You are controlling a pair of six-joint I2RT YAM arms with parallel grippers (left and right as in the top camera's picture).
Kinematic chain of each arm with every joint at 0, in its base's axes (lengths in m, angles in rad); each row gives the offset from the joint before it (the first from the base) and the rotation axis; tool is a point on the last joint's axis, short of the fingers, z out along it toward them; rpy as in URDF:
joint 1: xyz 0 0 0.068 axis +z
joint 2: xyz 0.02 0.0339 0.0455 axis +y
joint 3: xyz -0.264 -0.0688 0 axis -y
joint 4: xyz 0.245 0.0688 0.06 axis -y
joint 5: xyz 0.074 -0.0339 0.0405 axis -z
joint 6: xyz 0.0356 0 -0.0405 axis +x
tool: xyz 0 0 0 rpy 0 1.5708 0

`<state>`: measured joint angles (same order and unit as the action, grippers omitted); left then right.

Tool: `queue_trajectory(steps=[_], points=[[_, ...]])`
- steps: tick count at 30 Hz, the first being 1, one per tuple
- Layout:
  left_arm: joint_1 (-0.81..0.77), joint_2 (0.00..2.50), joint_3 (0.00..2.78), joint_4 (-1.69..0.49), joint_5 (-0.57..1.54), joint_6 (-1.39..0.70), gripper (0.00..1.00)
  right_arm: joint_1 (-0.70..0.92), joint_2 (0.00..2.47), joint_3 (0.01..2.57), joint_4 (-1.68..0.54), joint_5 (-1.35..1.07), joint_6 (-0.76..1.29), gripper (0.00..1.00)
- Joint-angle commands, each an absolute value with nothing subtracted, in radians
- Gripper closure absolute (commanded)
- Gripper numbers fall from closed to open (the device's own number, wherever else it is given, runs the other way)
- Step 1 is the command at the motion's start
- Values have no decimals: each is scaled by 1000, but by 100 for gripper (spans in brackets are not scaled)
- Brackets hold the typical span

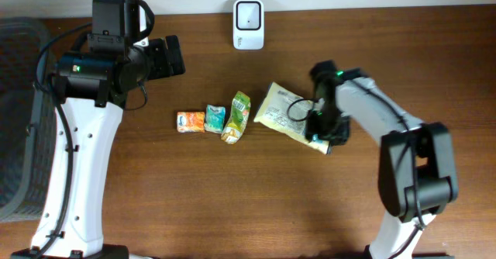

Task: Scan the item barcode
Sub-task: 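Drag the snack bag with the right gripper, flipping it toward the other items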

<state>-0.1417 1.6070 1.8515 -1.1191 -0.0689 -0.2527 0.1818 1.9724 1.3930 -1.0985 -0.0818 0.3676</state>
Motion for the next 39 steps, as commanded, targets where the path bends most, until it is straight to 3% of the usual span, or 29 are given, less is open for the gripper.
queue_trajectory(steps=[1, 3, 7, 16, 24, 31, 32, 35, 36, 37, 38, 39], points=[[-141, 1595, 1856, -1120, -79, -237, 1, 64, 1928, 1480, -1112, -69, 273, 39], [-141, 1595, 1856, -1120, -79, -237, 1, 8, 1927, 1517, -1110, -170, 212, 36], [-142, 1595, 1856, -1120, -79, -237, 1, -75, 1932, 1513, -1077, -395, 125, 2], [-141, 1595, 1856, -1120, -79, -237, 1, -113, 1940, 1268, -846, -662, 62, 1], [-141, 1595, 1856, -1120, -79, -237, 1, -96, 1940, 1084, -557, -709, 198, 1], [-141, 1595, 1856, -1120, -79, -237, 1, 34, 2013, 1013, -331, -686, 416, 0], [-141, 1595, 1856, -1120, -79, -237, 1, 48, 2030, 1013, -322, -672, 448, 1], [-141, 1595, 1856, -1120, -79, -237, 1, 68, 2082, 1013, -297, -650, 529, 16], [-141, 1595, 1856, -1120, -79, -237, 1, 66, 2091, 1013, -293, -650, 543, 24], [-141, 1595, 1856, -1121, -79, -237, 1, 64, 2098, 1013, -287, -650, 558, 40], [-141, 1595, 1856, -1120, -79, -237, 1, 58, 2099, 1013, -284, -651, 560, 48], [-141, 1595, 1856, -1120, -79, -237, 1, 54, 2099, 1013, -282, -650, 559, 62]])
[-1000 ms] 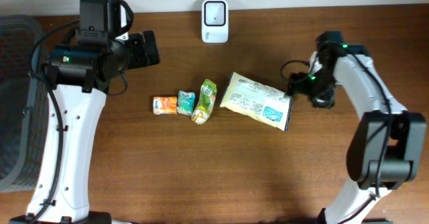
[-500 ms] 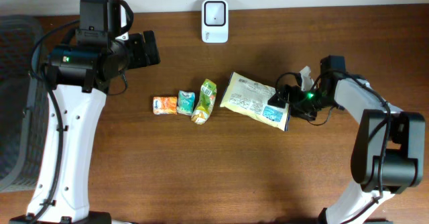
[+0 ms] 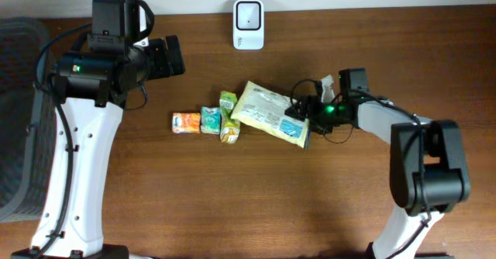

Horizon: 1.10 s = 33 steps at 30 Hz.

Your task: Scan the item barcode

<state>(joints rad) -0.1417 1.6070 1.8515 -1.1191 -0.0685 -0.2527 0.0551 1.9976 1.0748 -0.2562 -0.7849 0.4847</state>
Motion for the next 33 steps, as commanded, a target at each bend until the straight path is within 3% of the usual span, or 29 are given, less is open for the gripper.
queue_trajectory(steps=[1, 4, 8, 12, 19, 27, 28, 29, 30, 31, 33], points=[[-141, 1595, 1856, -1120, -79, -237, 1, 51, 2099, 1013, -279, -651, 559, 68], [-141, 1595, 1856, -1120, -79, -237, 1, 43, 2099, 1015, -270, -662, 559, 84], [-141, 1595, 1856, -1121, -79, -237, 1, 15, 2078, 1036, -297, -670, 518, 96], [-141, 1595, 1856, -1121, -79, -237, 1, -23, 2027, 1119, -475, -674, 331, 96], [-141, 1595, 1856, -1120, -79, -237, 1, 4, 1981, 1496, -1105, -633, -296, 96], [-141, 1595, 1856, -1120, -78, -237, 1, 6, 1985, 1552, -1089, -386, -358, 96], [-141, 1595, 1856, -1120, -79, -237, 1, -4, 1985, 1552, -1076, -383, -342, 93], [-141, 1595, 1856, -1120, -79, -237, 1, -14, 1985, 1552, -1066, -384, -320, 83], [-141, 1595, 1856, -1120, -79, -237, 1, -25, 1985, 1552, -1058, -384, -286, 57], [-141, 1595, 1856, -1121, -78, -237, 1, -37, 1985, 1554, -1055, -385, -246, 44], [-141, 1595, 1856, -1120, -79, -237, 1, -63, 1985, 1567, -1063, -403, -145, 32]])
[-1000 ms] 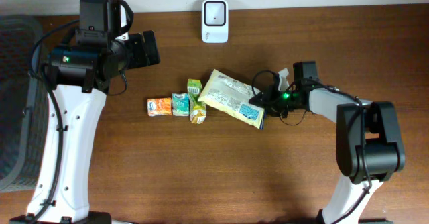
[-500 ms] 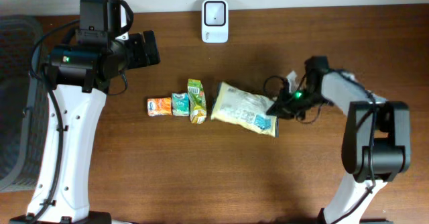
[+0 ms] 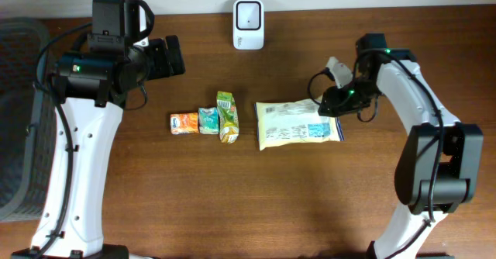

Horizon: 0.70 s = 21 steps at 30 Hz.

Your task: Scan the item barcode

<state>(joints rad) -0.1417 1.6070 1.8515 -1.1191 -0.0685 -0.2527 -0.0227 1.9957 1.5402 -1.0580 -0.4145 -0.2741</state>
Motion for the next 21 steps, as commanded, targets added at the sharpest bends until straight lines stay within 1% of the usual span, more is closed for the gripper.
queue_trajectory(steps=[1, 3, 6, 7, 9, 13, 15, 16, 17, 19, 21], points=[[-141, 1595, 1856, -1120, -79, -237, 1, -75, 1985, 1575, -1074, -438, -105, 32], [-141, 1595, 1856, -1120, -79, -237, 1, -93, 1985, 1592, -1102, -502, -30, 28], [-141, 1595, 1856, -1120, -78, -237, 1, -99, 1985, 1597, -1158, -532, 166, 27], [-141, 1595, 1856, -1121, -79, -237, 1, -95, 1985, 1597, -1175, -531, 177, 27], [-141, 1595, 1856, -1121, -79, -237, 1, -75, 1985, 1597, -1189, -523, 177, 20], [-141, 1595, 1856, -1121, -79, -237, 1, -18, 1985, 1597, -1142, -411, 163, 18], [-141, 1595, 1856, -1120, -79, -237, 1, 9, 1985, 1597, -1098, -324, 151, 15], [-141, 1595, 1856, -1121, -79, -237, 1, 19, 1985, 1597, -1074, -295, 126, 12], [-141, 1595, 1856, -1120, -79, -237, 1, 22, 1985, 1597, -1053, -282, 98, 6], [-141, 1595, 1856, -1121, -79, -237, 1, 24, 1985, 1597, -1003, -275, -13, 0], [-141, 1595, 1856, -1121, -79, -237, 1, 10, 1985, 1597, -976, -268, -70, 1]])
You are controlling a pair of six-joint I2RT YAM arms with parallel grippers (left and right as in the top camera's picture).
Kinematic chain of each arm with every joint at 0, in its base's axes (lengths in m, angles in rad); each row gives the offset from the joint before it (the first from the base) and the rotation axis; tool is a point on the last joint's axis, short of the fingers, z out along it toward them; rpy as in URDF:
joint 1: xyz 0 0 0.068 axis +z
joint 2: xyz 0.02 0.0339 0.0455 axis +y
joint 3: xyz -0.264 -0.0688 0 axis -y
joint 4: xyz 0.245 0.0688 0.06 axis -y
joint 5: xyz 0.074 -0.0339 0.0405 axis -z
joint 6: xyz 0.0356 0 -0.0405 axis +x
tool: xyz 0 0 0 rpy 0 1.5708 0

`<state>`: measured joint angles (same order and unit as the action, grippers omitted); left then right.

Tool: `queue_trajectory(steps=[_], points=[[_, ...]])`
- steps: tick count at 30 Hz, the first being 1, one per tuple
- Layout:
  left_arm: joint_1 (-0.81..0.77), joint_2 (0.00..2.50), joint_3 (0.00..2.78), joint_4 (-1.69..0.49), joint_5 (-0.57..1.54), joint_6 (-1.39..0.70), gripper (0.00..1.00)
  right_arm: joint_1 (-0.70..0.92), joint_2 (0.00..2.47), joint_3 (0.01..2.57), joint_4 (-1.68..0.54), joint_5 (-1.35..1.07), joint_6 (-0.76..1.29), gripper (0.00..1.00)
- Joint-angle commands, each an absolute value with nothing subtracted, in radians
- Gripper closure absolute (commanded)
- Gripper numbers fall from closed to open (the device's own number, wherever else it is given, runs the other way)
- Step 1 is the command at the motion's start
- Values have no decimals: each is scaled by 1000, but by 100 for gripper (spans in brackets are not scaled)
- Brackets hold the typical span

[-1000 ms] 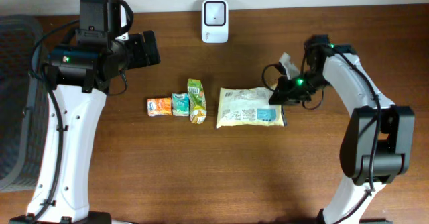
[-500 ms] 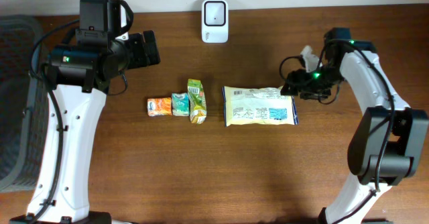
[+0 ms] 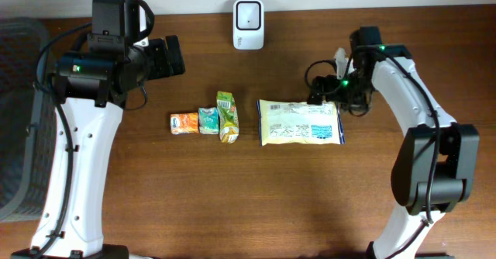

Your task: Scan the item barcode

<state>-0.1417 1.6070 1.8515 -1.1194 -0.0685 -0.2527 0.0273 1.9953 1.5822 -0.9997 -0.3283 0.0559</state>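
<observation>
A yellow snack packet (image 3: 301, 123) lies flat at centre right of the table, printed back up, with small dark print panels facing the camera. My right gripper (image 3: 324, 97) sits at the packet's far right edge. Its fingers are hidden under the wrist and cables, so whether it still grips the packet cannot be made out. The white barcode scanner (image 3: 248, 14) stands at the table's back edge, well clear of the packet. My left gripper (image 3: 169, 56) hovers at the left, away from all items, holding nothing.
Left of the yellow packet there is a row of three small items: an orange packet (image 3: 184, 122), a teal packet (image 3: 208, 120) and a green pouch (image 3: 226, 117). At the far left edge stands a grey basket (image 3: 15, 119).
The yellow packet now lies squarer and slightly further right. My right gripper has shifted from the packet's right end to its far top edge. The left arm has not moved.
At first my right gripper held the yellow packet tilted next to the green pouch. Then the packet was pushed against the small items, shifting them left. Then it lay flipped, printed back up, to their right, where it now rests flat.
</observation>
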Motion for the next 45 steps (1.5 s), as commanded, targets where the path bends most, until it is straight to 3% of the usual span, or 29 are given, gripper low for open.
queue_trajectory(steps=[1, 14, 24, 30, 31, 39, 45], points=[[-141, 1595, 1856, -1121, -79, -237, 1, -5, 1985, 1597, -962, -268, -75, 1], [-141, 1595, 1856, -1120, -78, -237, 1, -83, 2207, 1597, -937, -805, -258, 1], [-141, 1595, 1856, -1121, -79, -237, 1, 6, 2297, 1569, -971, -836, -303, 2], [-142, 1595, 1856, -1121, -78, -237, 1, 30, 2297, 1495, -940, -751, -299, 59], [-144, 1595, 1856, -1120, -78, -237, 1, 26, 2297, 1492, -939, -752, -299, 64], [-141, 1595, 1856, -1120, -79, -237, 1, -20, 2289, 1548, -1001, -914, -295, 94], [-142, 1595, 1856, -1121, -76, -237, 1, -39, 2178, 1668, -1209, -952, -354, 96]])
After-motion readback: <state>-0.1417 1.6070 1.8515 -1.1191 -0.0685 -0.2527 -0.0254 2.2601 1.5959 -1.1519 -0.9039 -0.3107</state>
